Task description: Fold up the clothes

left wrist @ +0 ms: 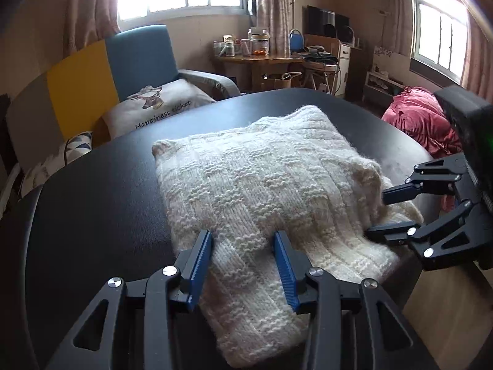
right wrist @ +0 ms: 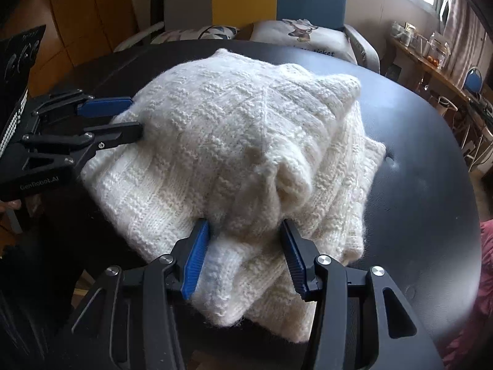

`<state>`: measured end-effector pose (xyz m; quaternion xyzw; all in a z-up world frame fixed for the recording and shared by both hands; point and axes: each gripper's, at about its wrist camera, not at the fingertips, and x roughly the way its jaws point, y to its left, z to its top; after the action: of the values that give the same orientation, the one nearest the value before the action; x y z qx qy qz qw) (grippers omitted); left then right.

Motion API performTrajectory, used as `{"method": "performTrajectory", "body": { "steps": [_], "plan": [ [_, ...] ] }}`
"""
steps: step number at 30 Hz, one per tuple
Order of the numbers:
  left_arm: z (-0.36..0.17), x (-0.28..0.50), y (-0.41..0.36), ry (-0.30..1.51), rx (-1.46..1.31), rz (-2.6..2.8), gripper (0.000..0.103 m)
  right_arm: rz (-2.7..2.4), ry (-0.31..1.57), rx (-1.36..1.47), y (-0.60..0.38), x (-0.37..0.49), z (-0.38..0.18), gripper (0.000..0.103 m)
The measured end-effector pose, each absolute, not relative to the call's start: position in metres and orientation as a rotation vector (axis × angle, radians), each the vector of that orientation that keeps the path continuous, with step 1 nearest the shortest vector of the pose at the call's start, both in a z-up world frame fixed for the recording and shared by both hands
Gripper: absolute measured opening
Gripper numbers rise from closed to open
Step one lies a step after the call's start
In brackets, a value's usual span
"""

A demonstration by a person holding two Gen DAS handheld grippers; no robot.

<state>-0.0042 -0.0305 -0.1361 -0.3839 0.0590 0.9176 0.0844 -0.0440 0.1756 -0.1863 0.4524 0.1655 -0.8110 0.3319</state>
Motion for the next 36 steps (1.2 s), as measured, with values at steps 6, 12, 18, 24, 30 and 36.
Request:
{"method": "performTrajectory", "body": {
  "steps": [6, 12, 18, 24, 30, 36],
  "plan": [
    [-0.135, 0.001, -0.034, 0.141, -1.185, 2.739, 0.042, -2.167, 0.436, 1.106, 0.171, -0.052, -0.144, 0.051],
    [-0.142, 0.003, -0.031, 0.159, -1.204, 2.749, 0.045, -2.151, 0.496, 1.178, 0.143, -0.088, -0.162, 0.051],
    [-0.123, 0.001, -0.036, 0.114, -1.169, 2.770, 0.045, -2.159, 0.385, 1.189, 0.156, -0.092, -0.169, 0.056],
    [-0.097, -0.035, -0.042, 0.145, -1.097, 2.834, 0.045, -2.185, 0.296, 1.126, 0.163, -0.100, -0.124, 0.055],
    [-0.133, -0.069, -0.041, 0.135, -1.250, 2.768, 0.046, -2.196, 0.263, 1.152, 0.152, -0.130, -0.132, 0.056],
    [-0.129, -0.064, -0.044, 0.108, -1.200, 2.785, 0.047, -2.152, 0.228, 1.241, 0.156, -0.140, -0.179, 0.059]
  ]
}}
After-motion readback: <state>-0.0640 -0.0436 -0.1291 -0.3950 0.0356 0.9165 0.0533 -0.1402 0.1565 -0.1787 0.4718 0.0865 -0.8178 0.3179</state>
